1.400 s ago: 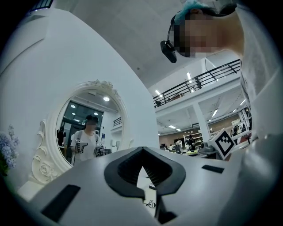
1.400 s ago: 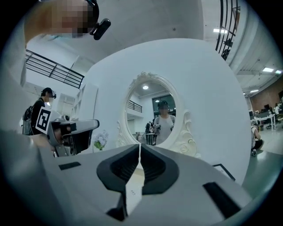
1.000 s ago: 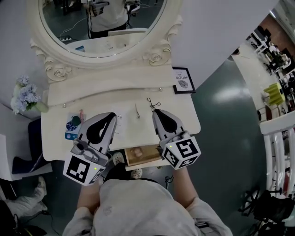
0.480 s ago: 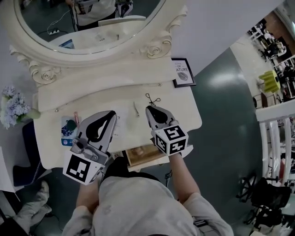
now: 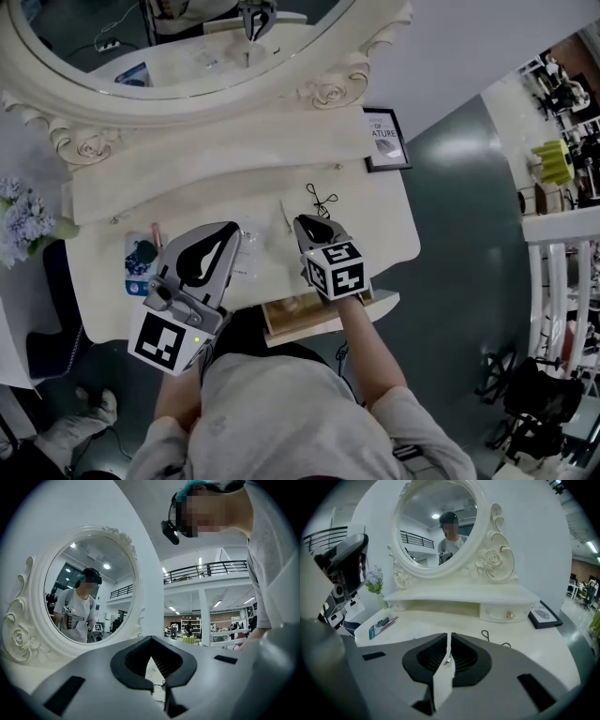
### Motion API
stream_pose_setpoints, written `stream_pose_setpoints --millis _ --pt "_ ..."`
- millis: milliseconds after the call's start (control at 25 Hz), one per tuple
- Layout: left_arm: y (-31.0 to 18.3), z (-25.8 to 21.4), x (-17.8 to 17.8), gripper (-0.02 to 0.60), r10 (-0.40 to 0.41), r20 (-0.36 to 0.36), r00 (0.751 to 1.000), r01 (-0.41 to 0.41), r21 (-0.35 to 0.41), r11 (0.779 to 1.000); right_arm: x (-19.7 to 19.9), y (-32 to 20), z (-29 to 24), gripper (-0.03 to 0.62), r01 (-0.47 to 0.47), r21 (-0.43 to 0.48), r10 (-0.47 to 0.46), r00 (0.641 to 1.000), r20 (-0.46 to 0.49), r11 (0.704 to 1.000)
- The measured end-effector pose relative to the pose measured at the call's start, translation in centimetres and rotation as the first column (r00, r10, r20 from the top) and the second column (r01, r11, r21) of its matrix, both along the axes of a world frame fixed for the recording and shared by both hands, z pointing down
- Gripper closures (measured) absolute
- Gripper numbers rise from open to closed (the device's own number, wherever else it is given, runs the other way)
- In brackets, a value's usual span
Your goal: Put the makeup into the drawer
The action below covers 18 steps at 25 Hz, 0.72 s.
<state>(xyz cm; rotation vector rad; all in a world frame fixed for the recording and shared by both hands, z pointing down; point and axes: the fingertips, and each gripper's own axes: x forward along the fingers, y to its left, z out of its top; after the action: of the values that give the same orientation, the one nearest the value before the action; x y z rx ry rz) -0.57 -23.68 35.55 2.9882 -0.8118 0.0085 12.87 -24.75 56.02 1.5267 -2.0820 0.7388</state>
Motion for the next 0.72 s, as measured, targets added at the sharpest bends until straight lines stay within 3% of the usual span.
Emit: stream_pose_setpoints --millis 240,360,480,720 --pt "-0.7 0.9 -0.7 0.57 -0.012 0.006 1.0 0.013 -0.016 1.0 -0.5 -0.5 3.7 0.566 -0.024 -0.099 0.023 1.0 -0.016 0.995" --pt "-1.3 0.2 -1.0 0.569 -0.041 -0.032 0.999 0.041 -0.006 0.999 -0.6 -0.8 4.9 0.503 -0.031 -0.132 0.027 0.999 -0.029 0.991" --pt "-1.3 0.9 -1.5 0.569 -0.039 -0.007 0.999 0.038 -0.018 0.999 -0.7 -0.9 6.0 0.493 -0.039 -0.163 0.032 0.999 -0.044 0.986" --pt "-2.0 -0.3 -2.1 0.571 -0.08 -0.076 0.994 0.08 0.005 0.997 -0.8 -0.5 7.6 0.501 -0.049 -0.204 0.034 0.996 -0.077 0.978"
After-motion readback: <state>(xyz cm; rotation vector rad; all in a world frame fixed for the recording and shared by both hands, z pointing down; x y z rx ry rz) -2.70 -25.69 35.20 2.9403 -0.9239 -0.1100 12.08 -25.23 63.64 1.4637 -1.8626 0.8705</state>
